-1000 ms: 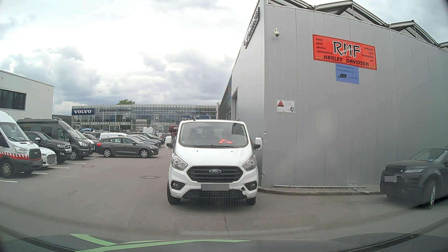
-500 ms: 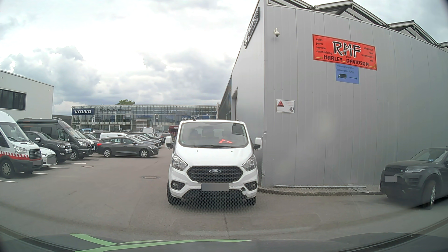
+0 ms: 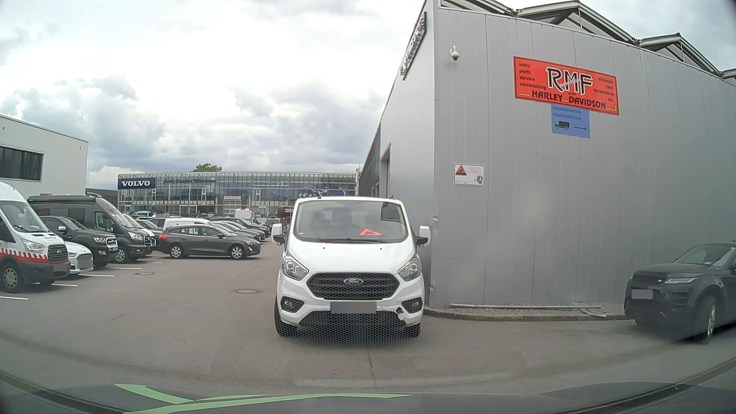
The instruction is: Follow the waypoints while adhering to traffic rules and regulations
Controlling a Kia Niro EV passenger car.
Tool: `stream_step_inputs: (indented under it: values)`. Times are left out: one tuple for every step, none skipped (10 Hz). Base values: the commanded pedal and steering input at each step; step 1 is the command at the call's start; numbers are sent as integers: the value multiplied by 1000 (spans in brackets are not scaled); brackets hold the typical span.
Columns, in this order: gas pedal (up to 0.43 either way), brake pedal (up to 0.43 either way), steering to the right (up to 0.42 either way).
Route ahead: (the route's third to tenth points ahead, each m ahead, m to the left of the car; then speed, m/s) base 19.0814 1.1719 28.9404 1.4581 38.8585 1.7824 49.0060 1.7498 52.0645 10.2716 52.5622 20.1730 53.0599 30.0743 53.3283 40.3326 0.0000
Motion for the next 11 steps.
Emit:
stream_step_inputs:
  values:
    - [0, 360, 6]
    - [0, 360, 6]
    - [0, 360, 6]
    - [0, 360, 6]
    - [0, 360, 5]
    - [0, 360, 6]
    - [0, 360, 6]
    - [0, 360, 5]
    - [0, 360, 6]
    - [0, 360, 6]
    - [0, 360, 5]
